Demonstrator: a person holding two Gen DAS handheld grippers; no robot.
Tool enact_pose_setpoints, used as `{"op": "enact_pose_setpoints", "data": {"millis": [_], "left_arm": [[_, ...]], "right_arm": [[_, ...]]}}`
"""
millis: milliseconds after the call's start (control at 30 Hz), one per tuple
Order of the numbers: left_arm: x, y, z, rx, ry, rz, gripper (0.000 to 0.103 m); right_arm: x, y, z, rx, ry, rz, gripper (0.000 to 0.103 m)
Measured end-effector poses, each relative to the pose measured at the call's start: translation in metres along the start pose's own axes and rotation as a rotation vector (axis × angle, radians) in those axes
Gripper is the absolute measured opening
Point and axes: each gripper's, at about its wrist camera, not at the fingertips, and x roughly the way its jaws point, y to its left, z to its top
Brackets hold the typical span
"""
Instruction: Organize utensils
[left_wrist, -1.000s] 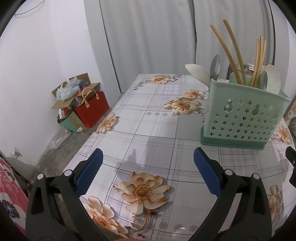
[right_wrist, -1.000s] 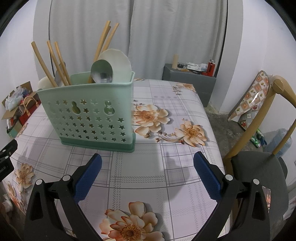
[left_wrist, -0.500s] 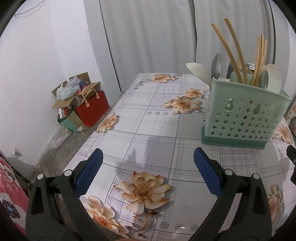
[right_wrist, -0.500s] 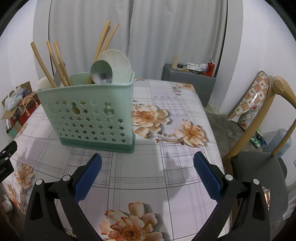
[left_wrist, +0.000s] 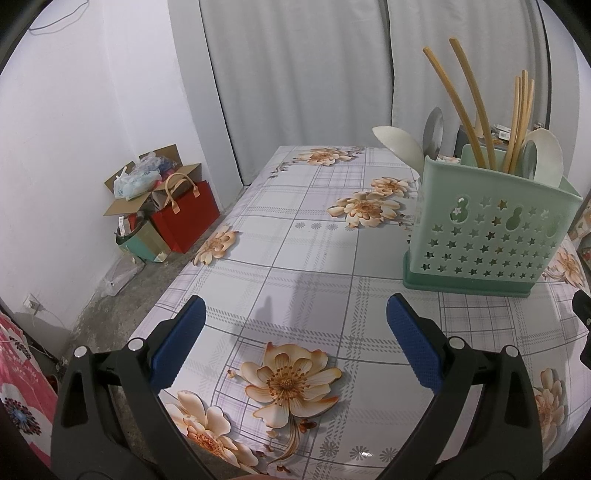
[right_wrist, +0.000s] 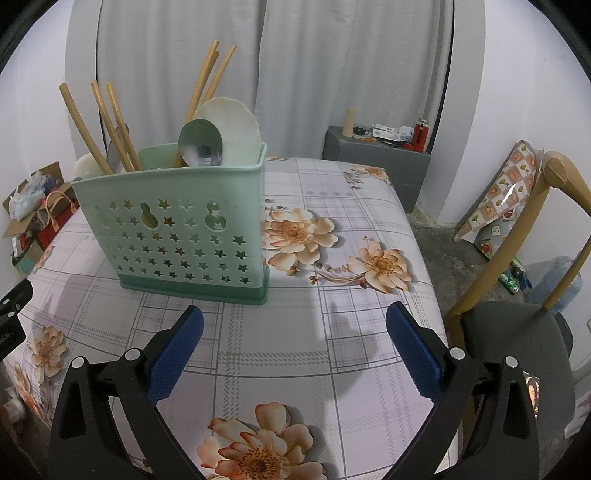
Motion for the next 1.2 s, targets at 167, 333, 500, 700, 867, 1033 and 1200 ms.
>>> {"op": "enact_pose_setpoints", "data": {"millis": [167,333,500,700,867,1033,1200], "left_arm": [[-0.0001,0.0001,0.0002,-0.001,0.001,0.000,0.094],[-0.0001,0.0004,-0.0002,-0.002,0.002,0.000,0.094],[-0.0009,0.0015,-0.0009,-0.004,0.002,0.000,0.094],[-0.0004,0.0010,-0.0003,-0.003,0.001,0.001,0.094],[-0.0014,0.0018,-0.0014,-0.004,0.003,0.001,0.094],[-0.0017,0.0018,-0.0017,-0.005,0.002,0.002,0.094],[-0.0015,0.0015,-0.0015,-0.005,0.003,0.002,0.094]], "right_arm": [[-0.0001,-0.0002,0.0000,0.000,0.000,0.000,0.096],[-0.0001,-0.0001,0.0001,0.000,0.000,0.000,0.096],[0.0000,-0.0004,0.0000,0.000,0.000,0.000,0.096],[0.0000,-0.0004,-0.0001,0.000,0.001,0.001,0.096],[-0.0001,-0.0002,0.0000,0.000,0.001,0.001,0.096],[-0.0001,-0.0001,0.0001,0.000,0.001,0.001,0.096],[-0.0003,-0.0005,0.0001,0.001,0.002,0.001,0.096]]}}
